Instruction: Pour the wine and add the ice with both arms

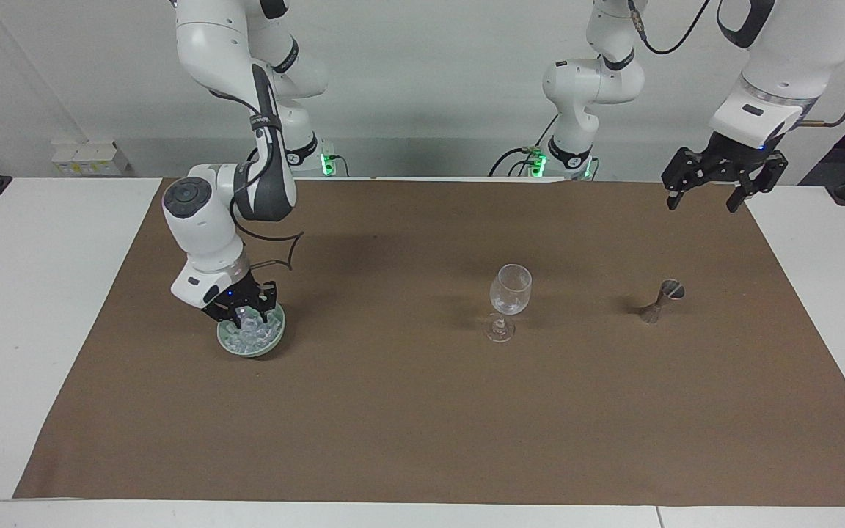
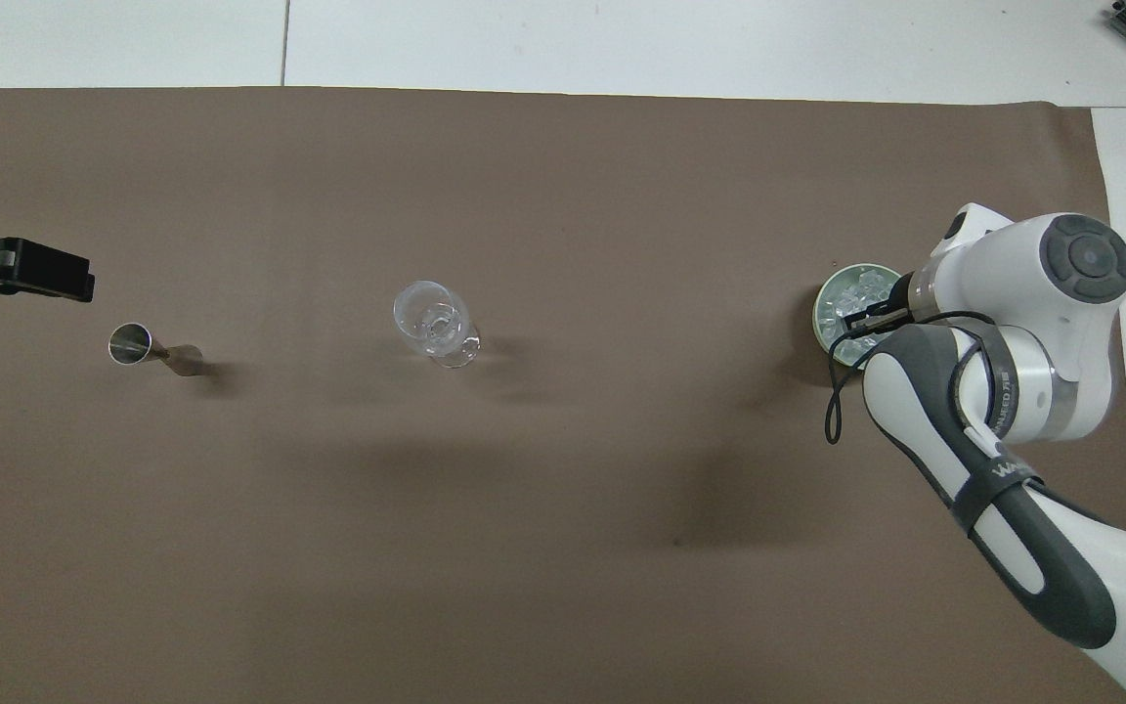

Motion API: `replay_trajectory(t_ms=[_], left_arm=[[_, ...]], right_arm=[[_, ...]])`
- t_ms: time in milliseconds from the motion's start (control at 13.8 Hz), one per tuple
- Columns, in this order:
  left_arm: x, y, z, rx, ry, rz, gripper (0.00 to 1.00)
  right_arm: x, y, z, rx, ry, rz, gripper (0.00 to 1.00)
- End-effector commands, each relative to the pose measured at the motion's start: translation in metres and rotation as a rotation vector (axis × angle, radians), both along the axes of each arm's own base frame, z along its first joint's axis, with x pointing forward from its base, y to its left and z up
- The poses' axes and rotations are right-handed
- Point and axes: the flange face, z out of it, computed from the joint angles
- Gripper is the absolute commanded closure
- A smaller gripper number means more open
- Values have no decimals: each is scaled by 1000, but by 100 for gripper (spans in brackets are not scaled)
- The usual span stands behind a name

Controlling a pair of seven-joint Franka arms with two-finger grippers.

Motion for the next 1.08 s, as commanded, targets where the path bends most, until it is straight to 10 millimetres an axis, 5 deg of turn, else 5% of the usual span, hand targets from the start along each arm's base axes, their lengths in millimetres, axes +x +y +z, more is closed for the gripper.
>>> replay_trajectory(t_ms=[0,506,722,1011], left_arm=[[-1,1,1,-7,-3,-5,0],[-3,0,2,-7,-3,-4,0],[-2,0,1,-7,-3,-6,0],[-2,1,1,-6,-2,-4,0]], right_arm=[[-3,1,0,4,-6,-7,67],[1,1,7,4,-8,-12,93],[7,3,37,12,23,-17,97],[0,4,101,25,34,-51,100]])
